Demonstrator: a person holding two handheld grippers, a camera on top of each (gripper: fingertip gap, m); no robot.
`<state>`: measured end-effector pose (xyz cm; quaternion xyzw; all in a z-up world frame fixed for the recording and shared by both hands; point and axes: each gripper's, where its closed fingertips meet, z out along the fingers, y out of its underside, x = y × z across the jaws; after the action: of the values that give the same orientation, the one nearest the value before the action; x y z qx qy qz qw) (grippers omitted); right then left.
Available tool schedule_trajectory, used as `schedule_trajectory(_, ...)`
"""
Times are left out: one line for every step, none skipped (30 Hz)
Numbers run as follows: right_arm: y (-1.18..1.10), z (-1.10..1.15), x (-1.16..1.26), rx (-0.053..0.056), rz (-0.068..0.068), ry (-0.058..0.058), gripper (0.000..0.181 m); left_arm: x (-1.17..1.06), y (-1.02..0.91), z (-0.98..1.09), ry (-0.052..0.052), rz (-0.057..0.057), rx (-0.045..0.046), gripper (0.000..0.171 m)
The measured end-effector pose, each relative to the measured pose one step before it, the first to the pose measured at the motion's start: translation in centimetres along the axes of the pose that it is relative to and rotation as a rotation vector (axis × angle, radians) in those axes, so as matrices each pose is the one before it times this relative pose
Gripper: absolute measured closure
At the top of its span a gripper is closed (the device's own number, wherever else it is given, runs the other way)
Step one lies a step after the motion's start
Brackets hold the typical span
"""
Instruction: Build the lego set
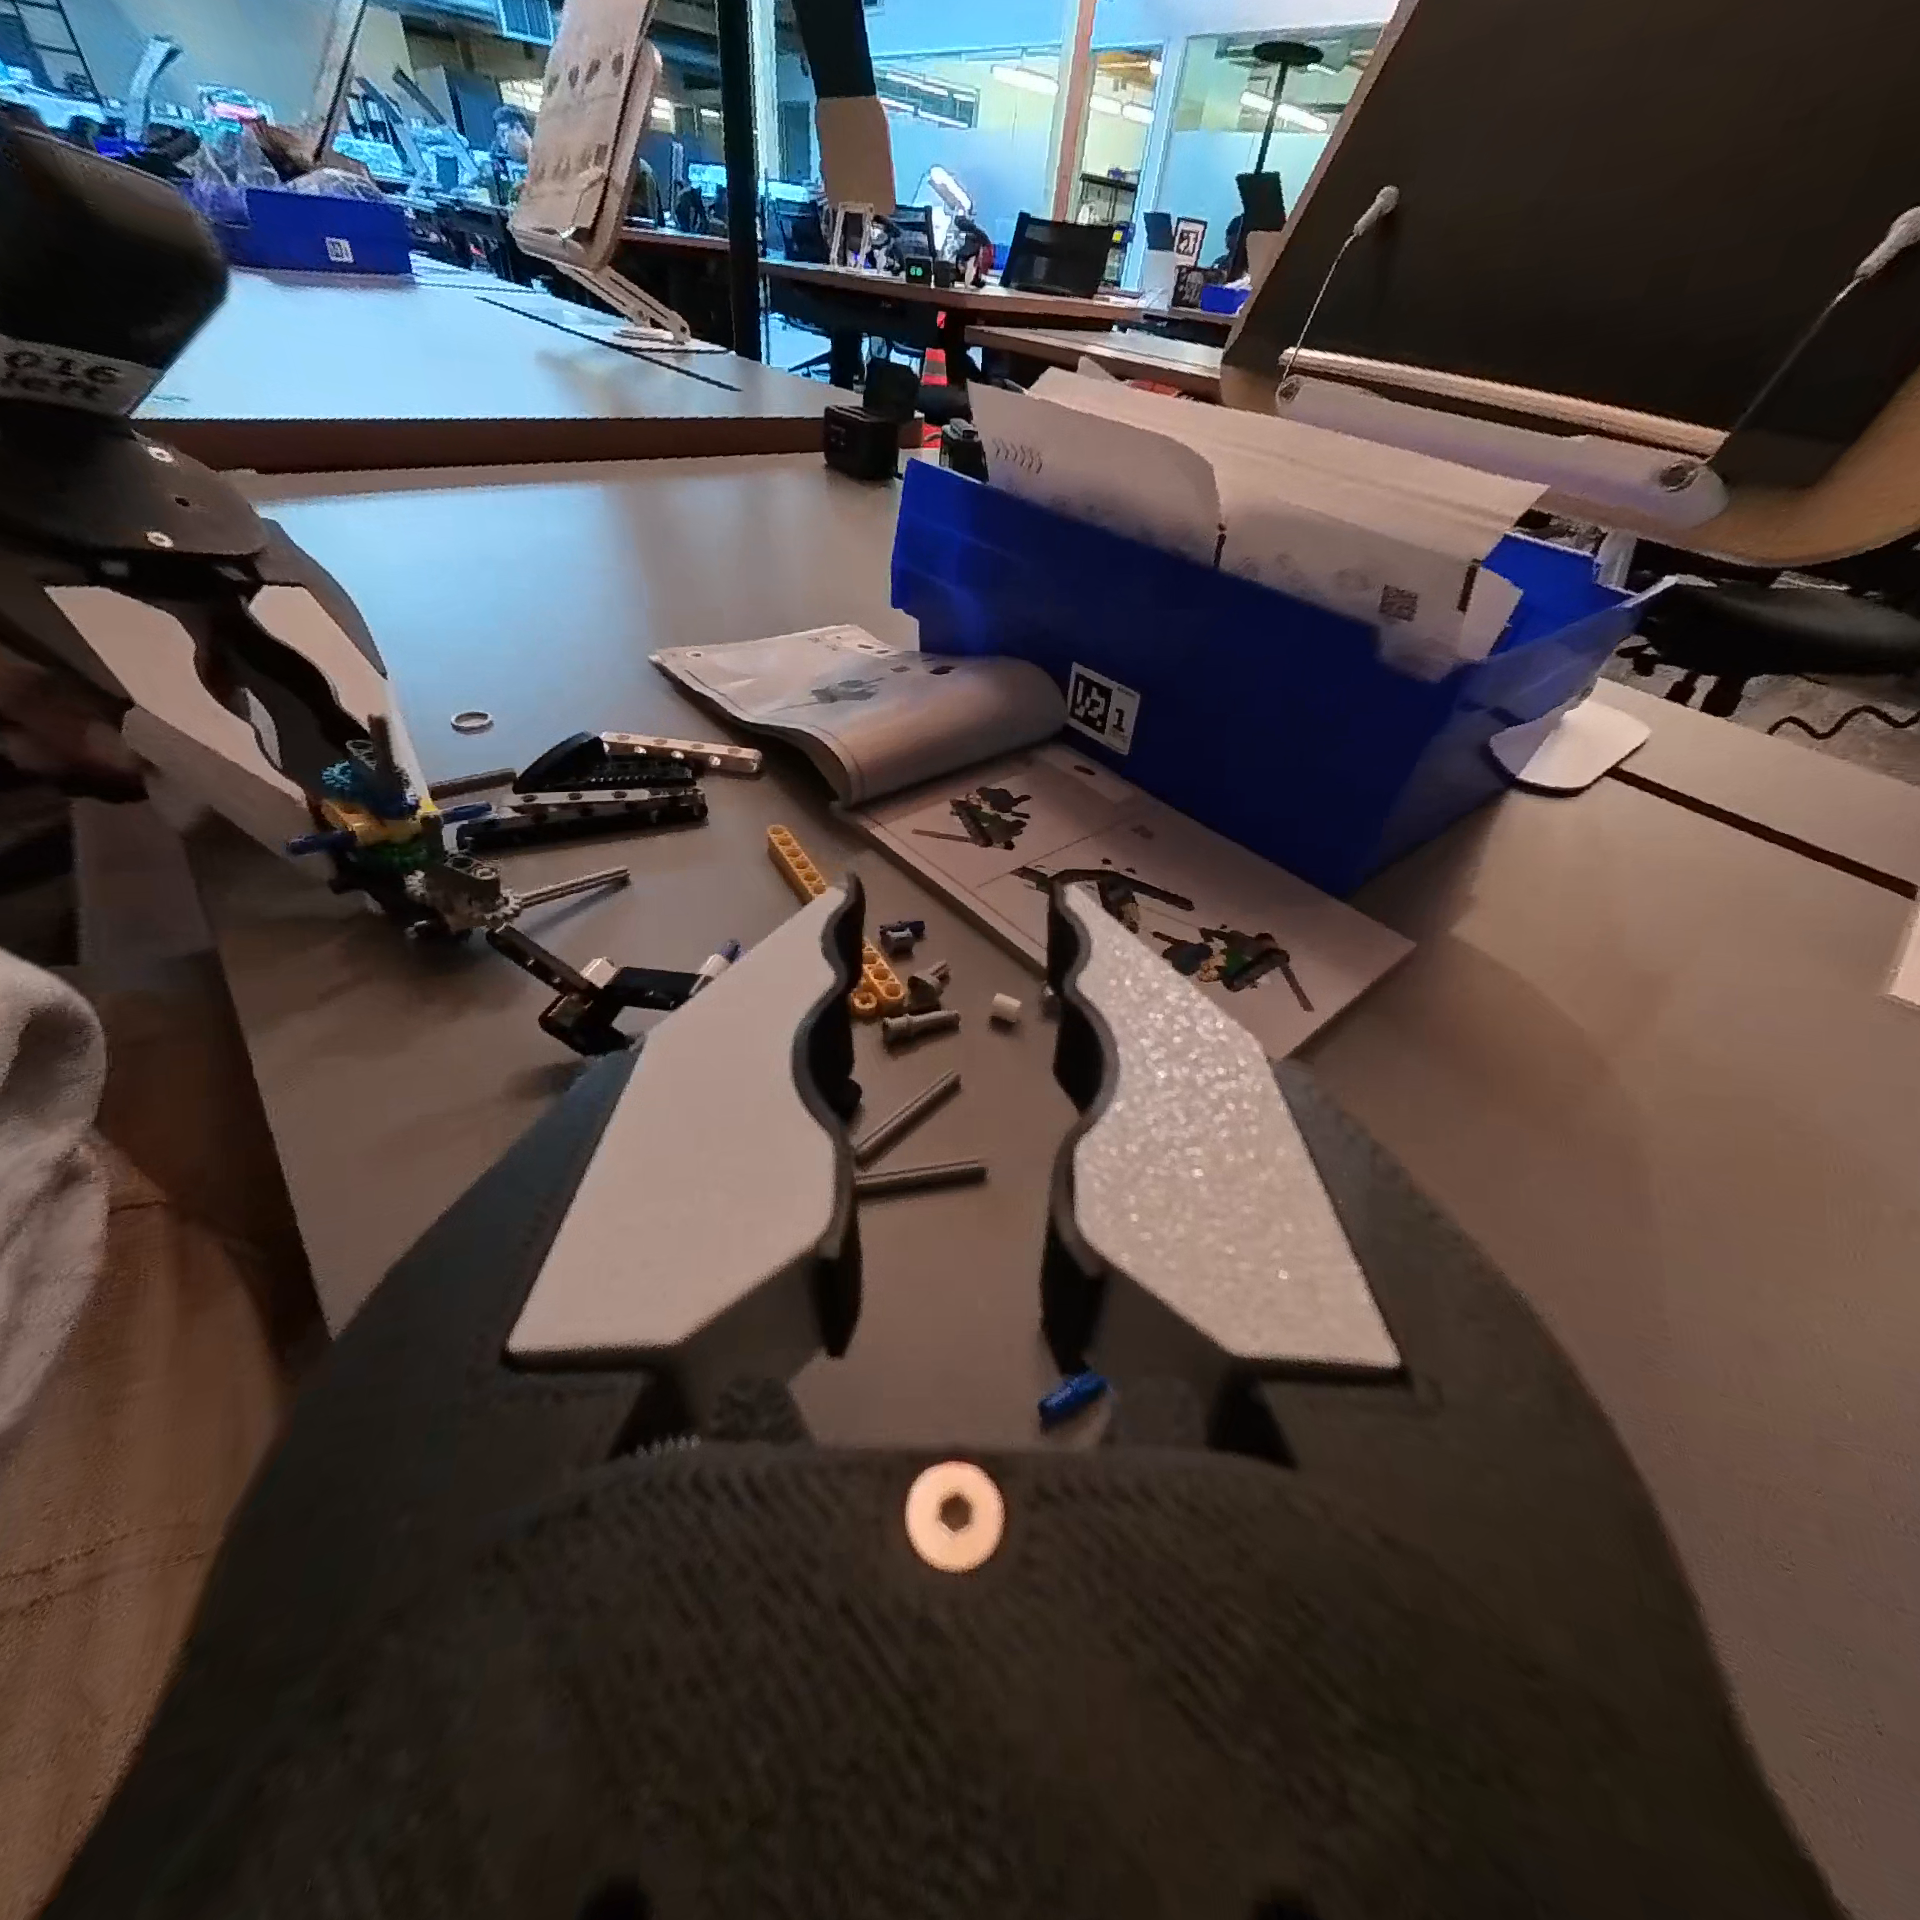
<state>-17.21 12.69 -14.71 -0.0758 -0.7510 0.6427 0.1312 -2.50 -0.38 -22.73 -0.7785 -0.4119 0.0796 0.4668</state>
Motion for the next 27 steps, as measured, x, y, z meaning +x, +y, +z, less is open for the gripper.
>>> schedule_trajectory(0.028,0.037,0.136,-0.002,0.0088,0.0017,0.147,-0.025,-0.03,0.032,0.0009,-0.0044,-0.00019,0.149)
schedule_trajectory(0.034,0.03,0.162,-0.002,0.0135,0.0007,0.146,-0.086,-0.046,-0.001,-0.001,-0.0094,0.00131,0.149)
schedule_trajectory(0.013,0.025,0.171,-0.0012,0.0159,0.0,0.146,-0.102,-0.042,-0.016,-0.0034,-0.0068,0.00192,0.149)
schedule_trajectory(0.009,0.035,0.215,-0.0003,0.0159,0.0002,0.146,-0.015,-0.019,-0.004,0.0001,-0.0021,-0.00015,0.149)
schedule_trajectory(-0.017,0.042,0.211,0.0012,0.0132,-0.0008,0.145,0.014,-0.005,0.021,-0.0017,0.0031,-0.00291,0.149)
schedule_trajectory(-0.044,0.048,0.189,0.0028,0.0096,-0.0005,0.145,0.047,-0.037,0.027,0.0002,0.0056,-0.0032,0.149)
schedule_trajectory(-0.044,0.033,0.169,0.0034,0.0063,0.0012,0.145,0.136,-0.147,0.029,0.0089,0.0037,-0.00285,0.149)
schedule_trajectory(-0.046,0.033,0.125,0.0026,0.0029,0.0017,0.145,0.144,-0.277,-0.003,0.0125,0.004,-0.00161,0.149)
schedule_trajectory(-0.012,0.044,0.077,0.0005,0.0003,0.0014,0.145,0.043,-0.417,-0.023,0.008,0.0079,0.0024,0.149)
schedule_trajectory(0.025,0.081,0.048,-0.0019,-0.0014,0.0004,0.145,-0.113,-0.526,-0.042,-0.001,0.0112,0.00721,0.149)
schedule_trajectory(0.046,0.105,0.033,-0.0039,-0.0016,0.0,0.145,-0.328,-0.538,-0.036,-0.012,0.0193,0.00786,0.149)
schedule_trajectory(0.039,0.12,0.05,-0.0042,-0.0005,0.0,0.145,-0.535,-0.37,0.058,-0.0205,0.0286,-0.00176,0.149)
schedule_trajectory(0.029,0.104,0.057,-0.0033,0.0012,-0.0007,0.145,-0.721,-0.111,0.156,-0.028,0.0284,-0.014,0.15)
schedule_trajectory(0.012,0.078,0.053,-0.0017,0.0026,-0.0011,0.145,-0.6,0.158,0.24,-0.0167,0.0153,-0.02644,0.149)
schedule_trajectory(-0.007,0.029,0.04,0.0003,0.0032,-0.0016,0.145,-0.267,0.141,0.234,0.0035,-0.0007,-0.01849,0.149)
schedule_trajectory(-0.028,-0.016,0.012,0.0024,0.0028,-0.0022,0.145,-0.005,0.037,0.148,0.0149,-0.0067,-0.00426,0.149)
schedule_trajectory(-0.068,-0.066,-0.017,0.0052,0.0008,-0.0016,0.145,0.022,0.032,0.084,0.01,-0.0056,0.00113,0.149)
schedule_trajectory(-0.089,-0.066,-0.015,0.0068,-0.0013,0.0002,0.145,-0.015,0.116,-0.006,0.0029,-0.0078,-0.0055,0.149)
schedule_trajectory(-0.066,-0.066,-0.022,0.0057,-0.0021,0.0003,0.145,-0.023,0.062,-0.07,-0.0005,-0.0013,-0.00013,0.149)
schedule_trajectory(-0.044,-0.034,-0.029,0.0029,-0.0017,-0.0004,0.145,-0.032,0.016,-0.105,-0.0016,0.0009,0.00294,0.149)
schedule_trajectory(0.0,0.006,-0.015,-0.0001,-0.0008,-0.0006,0.145,-0.057,0.058,-0.089,-0.0007,-0.0006,-0.0001,0.149)
schedule_trajectory(0.037,0.017,-0.018,-0.0022,0.0,-0.0013,0.145,-0.058,0.113,-0.054,0.0014,-0.0034,-0.00357,0.149)
schedule_trajectory(0.035,0.035,-0.019,-0.003,0.0007,-0.002,0.145,-0.043,0.065,-0.036,0.0038,-0.0053,-0.00206,0.149)
schedule_trajectory(0.026,0.013,-0.014,-0.0021,0.0012,-0.002,0.145,-0.012,-0.022,-0.021,0.0054,-0.0067,0.00204,0.149)
schedule_trajectory(0.0,0.005,-0.014,-0.0001,0.0013,-0.0017,0.145,-0.016,-0.008,-0.017,0.0055,-0.0071,0.00114,0.149)
schedule_trajectory(-0.02,-0.023,-0.004,0.0018,0.0011,-0.0013,0.145,-0.008,0.004,0.007,0.0049,-0.0067,-0.0005,0.149)
schedule_trajectory(-0.027,-0.031,-0.007,0.0024,0.0007,-0.0012,0.145,-0.015,0.031,0.022,0.0042,-0.0057,-0.00179,0.149)
